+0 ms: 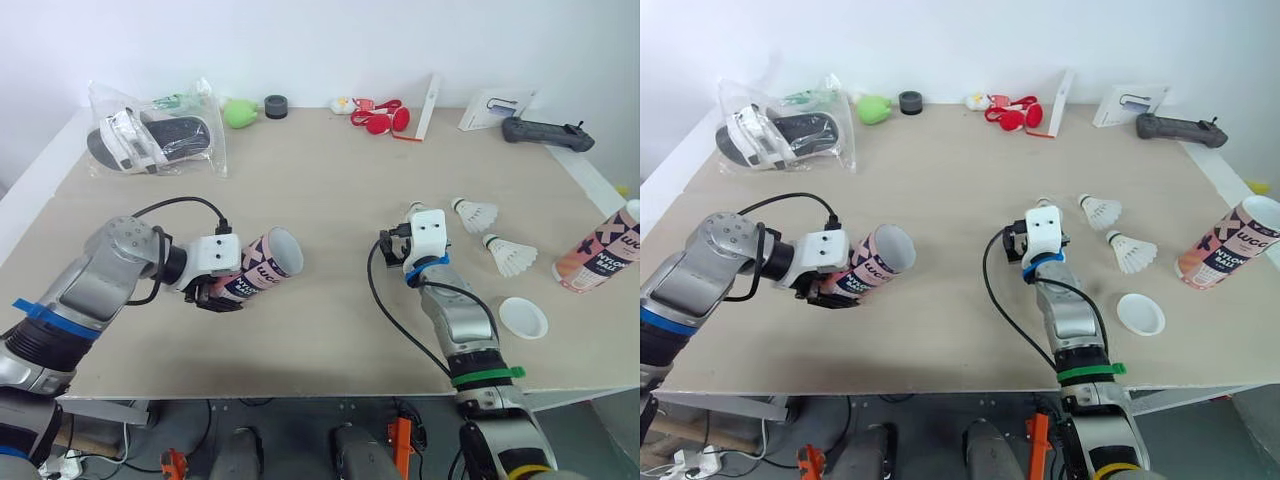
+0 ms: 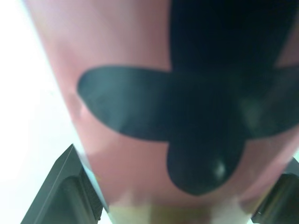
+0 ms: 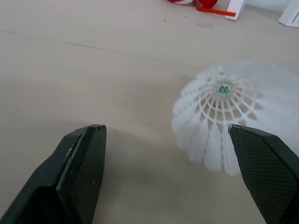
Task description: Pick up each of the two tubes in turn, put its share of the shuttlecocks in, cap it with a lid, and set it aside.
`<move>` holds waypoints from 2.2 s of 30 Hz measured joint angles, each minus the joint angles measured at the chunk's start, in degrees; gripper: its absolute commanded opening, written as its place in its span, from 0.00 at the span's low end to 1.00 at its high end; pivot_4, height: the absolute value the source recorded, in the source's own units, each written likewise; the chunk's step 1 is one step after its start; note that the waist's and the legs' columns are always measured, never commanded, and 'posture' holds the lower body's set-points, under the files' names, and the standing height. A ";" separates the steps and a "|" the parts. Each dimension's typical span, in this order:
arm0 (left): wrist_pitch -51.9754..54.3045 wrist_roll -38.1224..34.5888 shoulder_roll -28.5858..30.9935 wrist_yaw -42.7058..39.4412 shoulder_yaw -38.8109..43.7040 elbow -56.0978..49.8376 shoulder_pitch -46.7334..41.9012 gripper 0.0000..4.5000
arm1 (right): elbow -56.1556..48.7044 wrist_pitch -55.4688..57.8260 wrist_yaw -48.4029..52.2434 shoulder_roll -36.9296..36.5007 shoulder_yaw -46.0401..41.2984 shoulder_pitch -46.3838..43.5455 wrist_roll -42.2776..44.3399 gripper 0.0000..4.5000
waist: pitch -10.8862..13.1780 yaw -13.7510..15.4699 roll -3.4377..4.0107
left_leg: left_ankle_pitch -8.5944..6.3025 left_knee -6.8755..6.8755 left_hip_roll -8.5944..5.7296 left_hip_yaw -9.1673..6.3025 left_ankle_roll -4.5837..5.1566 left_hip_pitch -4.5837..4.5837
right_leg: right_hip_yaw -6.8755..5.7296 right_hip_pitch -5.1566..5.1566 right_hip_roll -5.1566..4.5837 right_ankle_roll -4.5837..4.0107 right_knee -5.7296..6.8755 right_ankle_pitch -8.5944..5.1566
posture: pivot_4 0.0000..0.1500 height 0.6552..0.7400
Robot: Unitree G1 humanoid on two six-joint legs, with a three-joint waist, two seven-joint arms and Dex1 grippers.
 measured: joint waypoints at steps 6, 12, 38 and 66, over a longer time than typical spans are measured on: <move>-0.71 0.90 -0.75 0.02 0.01 0.25 -0.19 0.69 | 14.27 -7.53 -1.40 1.40 -0.05 -7.83 -1.54 1.00 | 0.00 0.03 0.00 | 0.04 0.01 -0.03 0.00 0.04 0.00 | 0.01 0.04 -0.03 0.03 0.00 0.03 | 1.00 1.00; -1.03 1.09 -1.45 0.92 0.20 0.25 -0.20 0.68 | 23.77 -11.02 -5.84 1.22 -2.24 -12.97 -1.97 0.47 | 0.00 0.00 0.01 | 0.03 -0.02 -0.03 0.00 0.05 0.00 | 0.01 0.02 -0.03 -0.26 0.00 0.17 | 1.00 1.00; -2.46 2.14 -4.77 2.98 0.77 2.11 -0.12 0.68 | -45.47 19.37 54.07 -28.64 9.50 -1.27 25.75 0.00 | 0.09 1.09 0.24 | 0.09 0.12 -0.02 -0.31 0.14 0.17 | -0.25 0.09 0.04 -0.19 0.45 -0.14 | 1.00 1.00; -2.57 2.04 -6.06 3.62 0.84 2.27 -0.05 0.68 | -46.66 30.41 34.06 -22.94 -3.61 5.57 21.95 0.97 | 0.06 1.64 0.19 | 0.11 0.21 -0.04 -0.44 0.16 0.08 | -0.40 0.04 0.02 -0.26 0.69 -0.25 | 1.00 1.00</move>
